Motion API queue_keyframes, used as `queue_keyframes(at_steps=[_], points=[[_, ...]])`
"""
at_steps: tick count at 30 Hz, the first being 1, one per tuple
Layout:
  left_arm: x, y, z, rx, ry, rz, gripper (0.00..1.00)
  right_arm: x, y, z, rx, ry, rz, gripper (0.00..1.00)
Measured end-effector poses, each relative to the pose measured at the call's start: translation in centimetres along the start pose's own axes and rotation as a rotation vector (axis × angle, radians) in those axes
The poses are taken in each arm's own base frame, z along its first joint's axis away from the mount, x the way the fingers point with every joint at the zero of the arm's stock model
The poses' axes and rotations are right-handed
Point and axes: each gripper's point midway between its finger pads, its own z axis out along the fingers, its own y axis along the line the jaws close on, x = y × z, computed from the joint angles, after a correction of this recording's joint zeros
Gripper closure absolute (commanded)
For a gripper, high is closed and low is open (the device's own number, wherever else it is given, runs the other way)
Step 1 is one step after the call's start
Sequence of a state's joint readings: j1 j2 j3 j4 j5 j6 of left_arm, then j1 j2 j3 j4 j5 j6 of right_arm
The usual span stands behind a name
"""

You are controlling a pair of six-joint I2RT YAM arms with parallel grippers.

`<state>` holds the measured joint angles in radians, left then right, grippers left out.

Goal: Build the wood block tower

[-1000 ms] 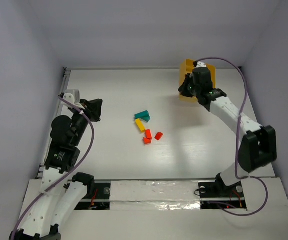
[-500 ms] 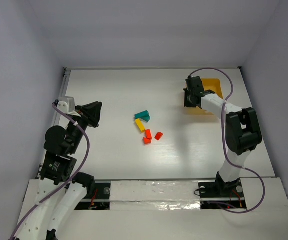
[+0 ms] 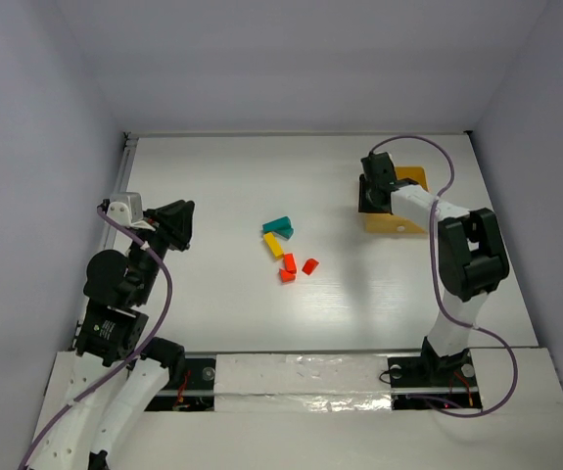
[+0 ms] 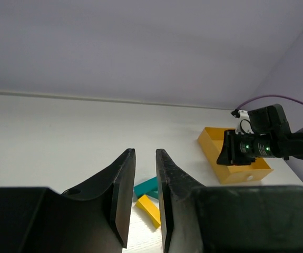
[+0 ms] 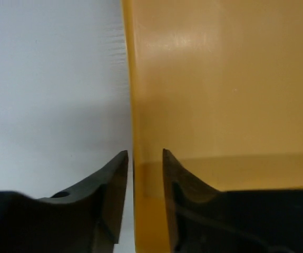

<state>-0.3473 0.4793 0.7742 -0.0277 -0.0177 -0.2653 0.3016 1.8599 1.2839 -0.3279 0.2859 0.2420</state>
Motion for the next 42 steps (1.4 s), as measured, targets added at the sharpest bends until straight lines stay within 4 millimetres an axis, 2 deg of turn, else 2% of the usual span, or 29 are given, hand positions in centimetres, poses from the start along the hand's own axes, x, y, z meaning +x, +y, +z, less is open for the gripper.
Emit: queue_keyframes(at_steps=[1, 2, 5, 7, 9, 11, 12, 13, 16, 17, 20, 22, 27, 28, 29, 32, 37, 39, 42], points=[[0.0, 0.1, 0.0, -0.006, -0.002, 0.002, 0.79, -0.1, -0.1, -0.1, 0.003, -0.004, 0.003, 0.52], [0.0, 0.1, 0.0, -0.006, -0.002, 0.002, 0.79, -0.1, -0.2, -0.3, 0.007, -0.007, 0.007, 0.52], [-0.1, 0.3, 0.0, -0.018, -0.005, 0.006, 0.78, -1.1, -0.2, -1.4, -0.001, -0.036, 0.037, 0.42], [-0.1, 0.5, 0.1, -0.024, -0.005, 0.007, 0.78, -2.2, -0.1, -2.9, -0.024, -0.071, 0.06, 0.42], [0.0, 0.6, 0.2, -0.03, -0.003, 0.007, 0.78, -3.7, 0.2, -5.3, -0.073, -0.123, 0.09, 0.43], [0.3, 0.8, 0.4, -0.04, 0.005, 0.011, 0.82, -5.6, 0.7, -8.4, -0.142, -0.191, 0.119, 0.62], [0.4, 0.9, 0.5, -0.046, 0.011, 0.014, 0.84, -6.7, 1.1, -10.4, -0.193, -0.233, 0.137, 0.87], [0.6, 1.0, 0.7, -0.051, 0.016, 0.017, 0.89, -7.8, 1.5, -12.5, -0.249, -0.279, 0.152, 0.99], [0.9, 1.6, 1.0, -0.079, 0.026, 0.028, 1.0, -9.8, 3.3, -18.3, -0.45, -0.398, 0.186, 1.0], [1.0, 1.8, 1.1, -0.09, 0.028, 0.031, 1.0, -10.0, 3.9, -19.8, -0.51, -0.423, 0.187, 1.0], [1.3, 2.4, 1.4, -0.12, 0.036, 0.04, 1.0, -8.9, 6.2, -22.3, -0.662, -0.436, 0.171, 1.0], [1.7, 2.8, 1.8, -0.139, 0.049, 0.045, 1.0, -7.0, 8.4, -22.5, -0.736, -0.39, 0.145, 1.0], [3.7, 4.0, 2.8, -0.192, 0.117, 0.067, 1.0, 0.5, 14.7, -21.6, -0.855, -0.197, 0.048, 1.0], [4.0, 4.2, 2.9, -0.201, 0.128, 0.072, 1.0, 1.0, 15.1, -21.6, -0.863, -0.186, 0.042, 1.0], [4.2, 4.4, 3.0, -0.21, 0.137, 0.076, 1.0, 3.6, 16.6, -21.2, -0.88, -0.124, 0.008, 1.0], [4.9, 4.9, 3.1, -0.231, 0.159, 0.087, 1.0, 6.7, 18.6, -19.9, -0.889, -0.043, -0.028, 1.0], [5.0, 5.2, 3.3, -0.24, 0.164, 0.093, 1.0, 9.3, 19.8, -15.5, -0.809, 0.046, -0.04, 1.0], [5.2, 5.3, 3.4, -0.243, 0.169, 0.094, 1.0, 9.4, 20.1, -13.9, -0.766, 0.057, -0.04, 1.0], [5.4, 5.3, 3.5, -0.24, 0.178, 0.094, 1.0, 8.3, 20.9, -12.1, -0.718, 0.042, -0.031, 1.0]])
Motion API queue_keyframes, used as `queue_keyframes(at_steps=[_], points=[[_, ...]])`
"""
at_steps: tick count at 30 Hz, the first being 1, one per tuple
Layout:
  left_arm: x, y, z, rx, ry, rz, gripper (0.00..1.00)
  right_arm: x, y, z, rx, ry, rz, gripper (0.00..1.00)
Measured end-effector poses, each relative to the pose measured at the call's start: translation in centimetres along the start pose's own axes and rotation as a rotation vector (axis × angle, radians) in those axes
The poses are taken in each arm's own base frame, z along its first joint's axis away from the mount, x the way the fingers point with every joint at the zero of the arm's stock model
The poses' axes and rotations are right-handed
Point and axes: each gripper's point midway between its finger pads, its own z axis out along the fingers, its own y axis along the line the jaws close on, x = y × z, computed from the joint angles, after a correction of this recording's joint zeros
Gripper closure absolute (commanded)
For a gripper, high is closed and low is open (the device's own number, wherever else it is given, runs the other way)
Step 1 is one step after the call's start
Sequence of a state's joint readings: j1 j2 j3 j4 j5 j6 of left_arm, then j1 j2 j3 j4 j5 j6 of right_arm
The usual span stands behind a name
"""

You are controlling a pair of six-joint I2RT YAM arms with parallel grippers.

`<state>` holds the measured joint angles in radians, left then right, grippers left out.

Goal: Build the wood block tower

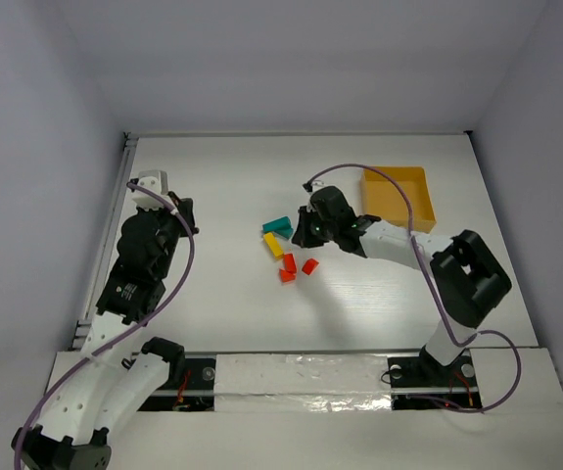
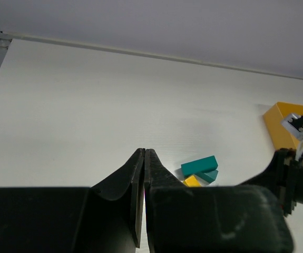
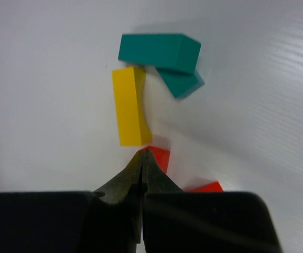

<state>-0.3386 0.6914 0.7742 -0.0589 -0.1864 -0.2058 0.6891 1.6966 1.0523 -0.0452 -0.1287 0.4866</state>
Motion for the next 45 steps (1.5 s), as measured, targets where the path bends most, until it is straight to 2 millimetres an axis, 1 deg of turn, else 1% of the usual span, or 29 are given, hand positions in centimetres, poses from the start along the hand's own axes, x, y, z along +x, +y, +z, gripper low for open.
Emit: queue_keyframes(at_steps=[4, 6, 8, 12, 16, 19, 23, 25, 29, 31, 32, 34, 35, 36, 37, 38, 39, 41, 45], points=[[0.1, -0.3, 0.0, 0.016, 0.004, -0.001, 1.0, -2.4, 0.1, 2.2, 0.029, -0.038, -0.002, 1.0], [0.1, -0.4, 0.0, 0.022, 0.005, -0.001, 1.0, -3.2, 0.1, 3.2, 0.042, -0.051, -0.003, 1.0], [0.1, -0.5, -0.1, 0.03, 0.005, -0.001, 1.0, -3.4, -0.2, 4.2, 0.06, -0.049, -0.006, 1.0], [-0.2, -0.8, -0.4, 0.047, -0.004, -0.004, 1.0, -3.2, -1.0, 6.3, 0.09, -0.021, -0.011, 1.0], [-0.5, -0.9, -0.6, 0.056, -0.012, -0.006, 1.0, -3.2, -1.4, 7.7, 0.11, 0.001, -0.015, 1.0], [-0.5, -1.0, -0.7, 0.059, -0.014, -0.006, 1.0, -3.9, -1.3, 8.2, 0.117, -0.008, -0.021, 1.0], [-0.5, -1.0, -0.6, 0.06, -0.012, -0.006, 1.0, -5.7, -1.2, 9.1, 0.139, -0.051, -0.036, 1.0], [-0.5, -1.0, -0.6, 0.06, -0.012, -0.006, 1.0, -6.2, -1.3, 9.2, 0.15, -0.065, -0.043, 1.0], [-0.4, -1.0, -0.6, 0.059, -0.009, -0.005, 1.0, -6.3, -1.2, 9.1, 0.141, -0.068, -0.053, 1.0], [-0.3, -1.0, -0.5, 0.059, -0.007, -0.005, 1.0, -5.3, -1.2, 8.5, 0.124, -0.045, -0.062, 1.0], [-0.3, -1.0, -0.5, 0.058, -0.004, -0.004, 1.0, -4.8, -1.1, 7.9, 0.114, -0.034, -0.066, 1.0], [-0.1, -1.0, -0.4, 0.058, 0.001, -0.003, 1.0, -3.9, -1.0, 6.5, 0.102, -0.015, -0.07, 0.92], [0.0, -1.0, -0.3, 0.059, 0.004, -0.003, 1.0, -3.7, -1.0, 5.9, 0.098, -0.013, -0.072, 0.83], [0.0, -1.0, -0.3, 0.06, 0.006, -0.003, 1.0, -3.5, -1.0, 5.2, 0.099, -0.014, -0.074, 0.64], [0.0, -1.0, -0.3, 0.061, 0.006, -0.003, 1.0, -3.5, -1.1, 4.6, 0.108, -0.019, -0.073, 0.56], [0.0, -1.0, -0.3, 0.061, 0.007, -0.003, 1.0, -3.8, -1.2, 4.2, 0.119, -0.031, -0.077, 0.52], [0.0, -1.0, -0.3, 0.063, 0.007, -0.003, 1.0, -4.1, -1.3, 4.0, 0.128, -0.043, -0.082, 0.44], [0.0, -1.0, -0.2, 0.064, 0.008, -0.003, 1.0, -4.4, -1.6, 4.0, 0.146, -0.055, -0.09, 0.43], [0.1, -1.1, -0.2, 0.067, 0.011, -0.003, 1.0, -4.0, -2.4, 4.8, 0.179, -0.029, -0.108, 0.43]])
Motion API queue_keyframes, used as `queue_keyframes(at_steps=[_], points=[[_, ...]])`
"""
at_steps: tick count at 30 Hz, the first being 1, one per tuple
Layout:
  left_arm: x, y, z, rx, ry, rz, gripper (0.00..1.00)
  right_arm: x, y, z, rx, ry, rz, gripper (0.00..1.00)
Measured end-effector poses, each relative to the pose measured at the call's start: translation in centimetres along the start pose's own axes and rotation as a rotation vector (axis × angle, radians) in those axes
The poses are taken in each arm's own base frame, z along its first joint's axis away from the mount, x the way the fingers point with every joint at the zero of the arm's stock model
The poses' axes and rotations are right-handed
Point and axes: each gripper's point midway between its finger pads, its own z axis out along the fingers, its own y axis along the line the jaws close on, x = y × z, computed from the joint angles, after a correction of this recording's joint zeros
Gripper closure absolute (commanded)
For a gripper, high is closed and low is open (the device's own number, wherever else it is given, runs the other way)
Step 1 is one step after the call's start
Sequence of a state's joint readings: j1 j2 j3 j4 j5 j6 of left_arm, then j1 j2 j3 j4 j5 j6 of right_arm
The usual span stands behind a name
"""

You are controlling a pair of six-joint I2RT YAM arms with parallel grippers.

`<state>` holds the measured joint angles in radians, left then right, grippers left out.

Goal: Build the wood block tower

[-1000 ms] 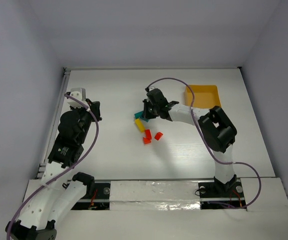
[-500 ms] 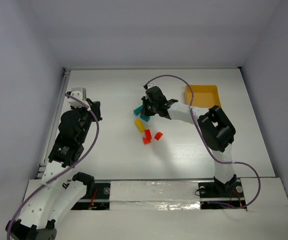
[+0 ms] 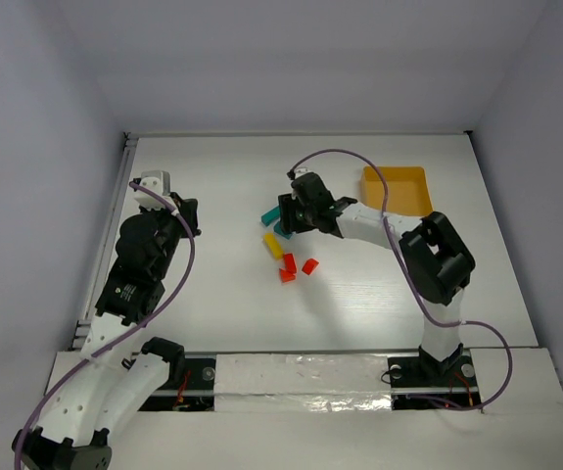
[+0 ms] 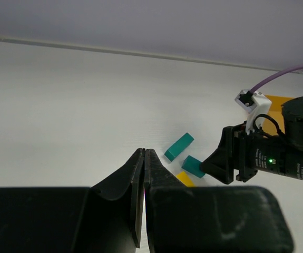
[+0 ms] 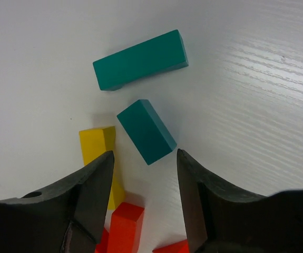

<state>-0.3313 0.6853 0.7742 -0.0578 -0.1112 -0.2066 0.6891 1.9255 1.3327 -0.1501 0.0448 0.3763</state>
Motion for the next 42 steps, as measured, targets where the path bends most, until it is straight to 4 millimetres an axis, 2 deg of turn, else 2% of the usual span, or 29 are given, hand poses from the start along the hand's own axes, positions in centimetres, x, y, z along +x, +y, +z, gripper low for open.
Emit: queue_keyframes(at_steps=[7, 14, 20, 23, 26, 30, 35, 42], points=[[0.0, -0.1, 0.0, 0.007, 0.001, 0.0, 1.0, 0.6, -0.4, 1.4, 0.03, 0.056, -0.035, 0.42], [0.0, -0.2, 0.0, 0.01, 0.002, 0.0, 1.0, -0.4, 0.4, 2.0, 0.007, 0.071, -0.062, 0.41], [0.0, -0.2, -0.1, 0.014, 0.001, 0.0, 1.0, 0.7, 0.0, 3.3, 0.022, 0.12, -0.08, 0.42], [0.0, -0.3, -0.1, 0.015, 0.002, 0.0, 1.0, 1.7, -0.4, 3.7, 0.034, 0.152, -0.084, 0.49], [0.0, -0.3, -0.1, 0.017, 0.002, 0.0, 1.0, 2.1, -0.7, 3.9, 0.045, 0.167, -0.084, 0.6], [0.0, -0.3, -0.1, 0.018, 0.002, 0.0, 1.0, 1.9, -1.1, 3.9, 0.07, 0.157, -0.071, 0.65], [0.0, -0.3, -0.1, 0.019, 0.001, -0.001, 1.0, 2.3, -1.5, 3.5, 0.089, 0.147, -0.049, 0.66], [0.0, -0.5, -0.2, 0.026, 0.001, -0.001, 1.0, 4.6, -3.4, 0.3, 0.158, 0.157, 0.01, 0.66]])
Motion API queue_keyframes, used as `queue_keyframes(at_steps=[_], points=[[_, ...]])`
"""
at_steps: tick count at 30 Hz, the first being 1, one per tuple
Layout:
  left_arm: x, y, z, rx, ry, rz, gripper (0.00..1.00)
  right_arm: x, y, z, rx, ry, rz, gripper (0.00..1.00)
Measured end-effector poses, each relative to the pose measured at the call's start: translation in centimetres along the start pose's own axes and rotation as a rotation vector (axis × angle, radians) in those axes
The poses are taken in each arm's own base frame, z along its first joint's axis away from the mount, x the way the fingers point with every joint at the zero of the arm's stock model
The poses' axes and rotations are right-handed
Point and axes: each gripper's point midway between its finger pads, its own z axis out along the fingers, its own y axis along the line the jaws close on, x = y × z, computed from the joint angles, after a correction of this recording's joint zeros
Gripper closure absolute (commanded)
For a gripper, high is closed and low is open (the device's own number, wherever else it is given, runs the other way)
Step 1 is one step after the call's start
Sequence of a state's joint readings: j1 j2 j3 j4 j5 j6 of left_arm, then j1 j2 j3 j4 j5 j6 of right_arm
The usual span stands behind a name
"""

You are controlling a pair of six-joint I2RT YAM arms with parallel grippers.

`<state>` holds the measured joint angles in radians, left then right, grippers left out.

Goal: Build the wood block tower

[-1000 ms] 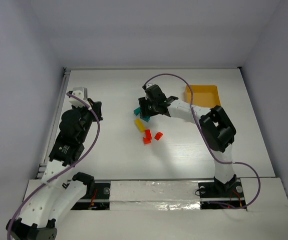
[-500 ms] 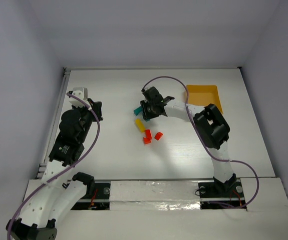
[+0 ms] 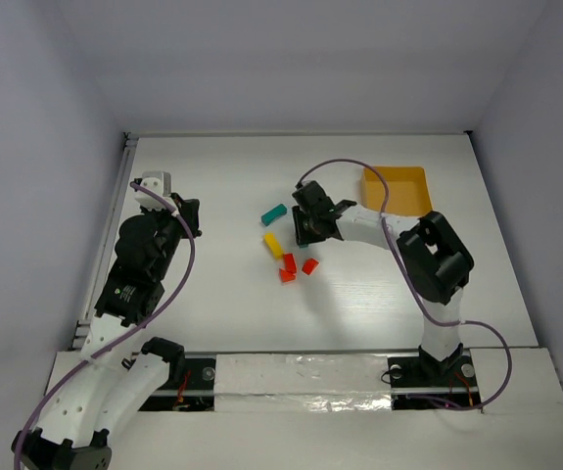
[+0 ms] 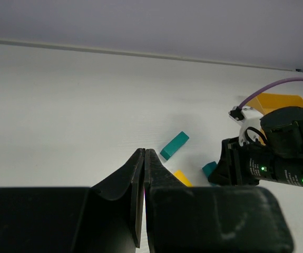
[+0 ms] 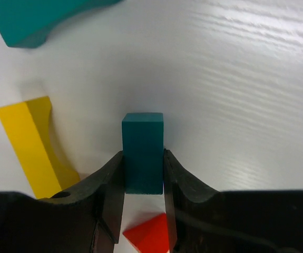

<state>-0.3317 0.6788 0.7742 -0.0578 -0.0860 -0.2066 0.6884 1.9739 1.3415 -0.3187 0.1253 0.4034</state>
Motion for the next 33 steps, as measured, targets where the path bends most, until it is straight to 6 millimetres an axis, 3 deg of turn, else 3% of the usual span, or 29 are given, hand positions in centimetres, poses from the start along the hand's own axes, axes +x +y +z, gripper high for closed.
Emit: queue_keyframes(at_steps=[10, 15, 24, 26, 27, 28, 30, 33], points=[[0.0, -0.1, 0.0, 0.003, 0.0, 0.0, 1.0, -0.5, -2.0, -0.6, 0.071, -0.028, 0.082, 0.62], [0.0, -0.1, 0.0, 0.003, 0.0, -0.001, 1.0, -0.1, -2.2, 0.2, 0.092, -0.018, 0.097, 0.51], [-0.1, -0.1, -0.1, 0.004, -0.003, -0.001, 1.0, -1.2, -2.0, -0.7, 0.087, -0.047, 0.105, 0.44], [-0.1, -0.1, -0.1, 0.004, -0.002, -0.001, 1.0, -2.0, -1.8, -2.1, 0.07, -0.075, 0.108, 0.49], [-0.1, -0.1, -0.1, 0.004, -0.003, -0.001, 1.0, -2.3, -1.4, -2.9, 0.046, -0.087, 0.11, 0.72], [-0.1, -0.1, -0.1, 0.004, -0.004, -0.001, 1.0, -2.9, -1.3, -4.1, 0.032, -0.11, 0.114, 0.72], [-0.1, -0.1, -0.1, 0.004, -0.004, -0.001, 1.0, -3.8, -0.4, -6.1, -0.021, -0.148, 0.111, 0.98], [-0.1, -0.1, -0.1, 0.004, -0.005, -0.001, 1.0, -3.9, 1.0, -7.9, -0.078, -0.17, 0.101, 0.98]])
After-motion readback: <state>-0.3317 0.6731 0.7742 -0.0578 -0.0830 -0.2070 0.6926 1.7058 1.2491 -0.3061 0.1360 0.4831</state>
